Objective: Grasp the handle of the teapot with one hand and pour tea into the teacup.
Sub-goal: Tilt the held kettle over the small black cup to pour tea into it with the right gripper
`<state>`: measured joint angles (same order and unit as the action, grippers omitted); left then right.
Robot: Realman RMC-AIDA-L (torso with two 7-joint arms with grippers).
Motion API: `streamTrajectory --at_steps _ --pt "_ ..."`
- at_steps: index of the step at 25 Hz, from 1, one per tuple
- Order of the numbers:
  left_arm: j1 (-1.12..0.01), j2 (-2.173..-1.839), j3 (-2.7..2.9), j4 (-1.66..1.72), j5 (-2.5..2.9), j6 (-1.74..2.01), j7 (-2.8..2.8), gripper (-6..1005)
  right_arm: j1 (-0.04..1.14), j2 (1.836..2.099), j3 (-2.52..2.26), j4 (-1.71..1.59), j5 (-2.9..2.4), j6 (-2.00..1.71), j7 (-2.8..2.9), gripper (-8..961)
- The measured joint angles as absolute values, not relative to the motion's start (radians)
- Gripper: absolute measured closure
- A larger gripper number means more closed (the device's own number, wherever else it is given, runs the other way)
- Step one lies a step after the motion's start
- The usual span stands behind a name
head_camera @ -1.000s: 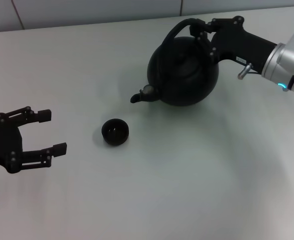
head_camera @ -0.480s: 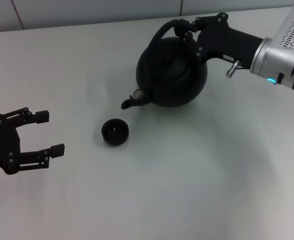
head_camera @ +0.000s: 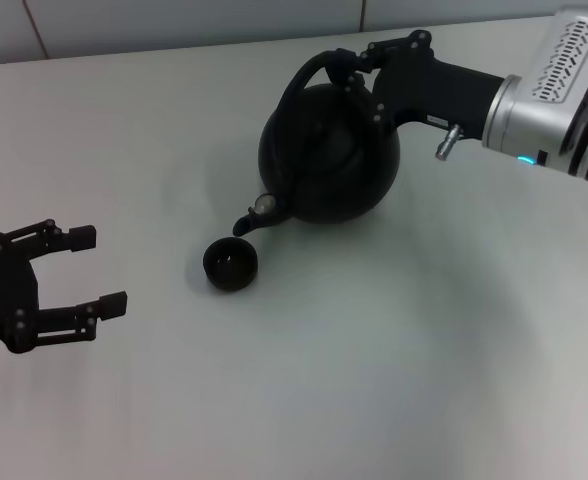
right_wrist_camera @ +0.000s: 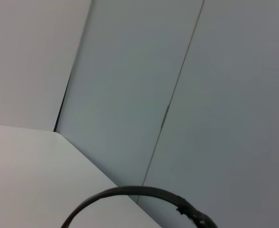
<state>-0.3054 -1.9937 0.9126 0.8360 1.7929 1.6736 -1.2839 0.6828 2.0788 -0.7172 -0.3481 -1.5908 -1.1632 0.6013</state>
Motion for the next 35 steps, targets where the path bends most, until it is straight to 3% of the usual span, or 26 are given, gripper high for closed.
streamTrajectory --at_steps 35 --pt "-0.317 -1.997 0.913 0.84 1.795 1.665 -1.284 133 0.683 2.082 -0.826 -0.459 -1.591 -1.153 0.591 863"
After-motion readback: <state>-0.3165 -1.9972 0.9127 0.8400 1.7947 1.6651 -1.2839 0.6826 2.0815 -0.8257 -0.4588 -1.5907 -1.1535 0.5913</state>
